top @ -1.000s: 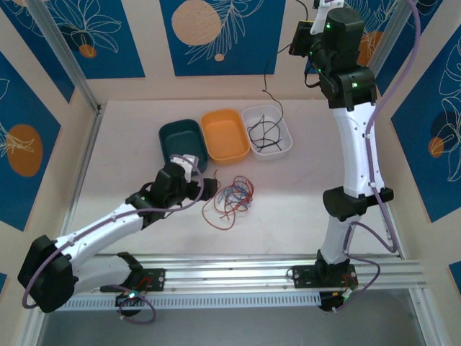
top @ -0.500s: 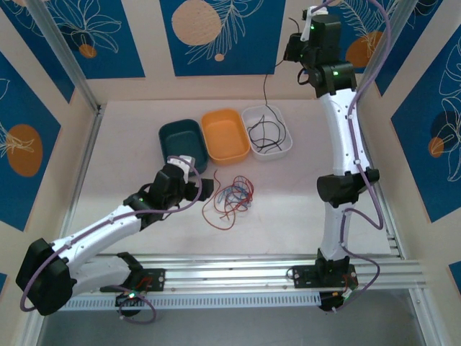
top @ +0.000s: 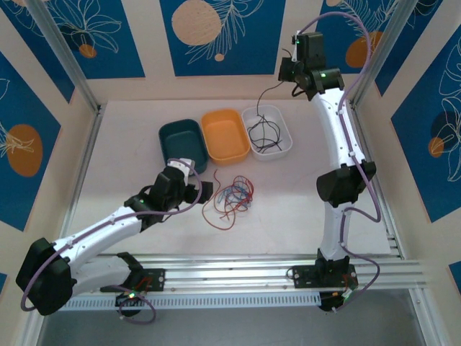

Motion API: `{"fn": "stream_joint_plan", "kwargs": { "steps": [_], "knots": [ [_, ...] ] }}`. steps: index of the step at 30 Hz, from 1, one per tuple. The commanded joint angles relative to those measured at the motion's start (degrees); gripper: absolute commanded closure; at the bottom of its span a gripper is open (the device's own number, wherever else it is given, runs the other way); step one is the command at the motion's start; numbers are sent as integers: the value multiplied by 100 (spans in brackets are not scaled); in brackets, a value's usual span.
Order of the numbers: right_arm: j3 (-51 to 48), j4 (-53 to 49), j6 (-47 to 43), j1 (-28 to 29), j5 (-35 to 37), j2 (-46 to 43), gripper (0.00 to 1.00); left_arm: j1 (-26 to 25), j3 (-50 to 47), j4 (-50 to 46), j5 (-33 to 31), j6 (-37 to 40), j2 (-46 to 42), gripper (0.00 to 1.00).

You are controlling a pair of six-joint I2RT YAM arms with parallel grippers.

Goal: Untangle the cables

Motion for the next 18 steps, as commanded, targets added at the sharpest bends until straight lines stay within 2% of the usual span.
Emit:
{"fn": "stream_joint_plan", "kwargs": {
  "steps": [1,6,18],
  "knots": [
    [-250,-197,77,65,201,-59,100,-15,-50,135,13,-88,-1,0],
    [-636,-312,69,126,106,-24,100,-15,-84,171,42,-113,-5,0],
    [-1130,-683,-57,-11,469,136,100,-17,-118,187,25,-122,21,0]
  ]
}}
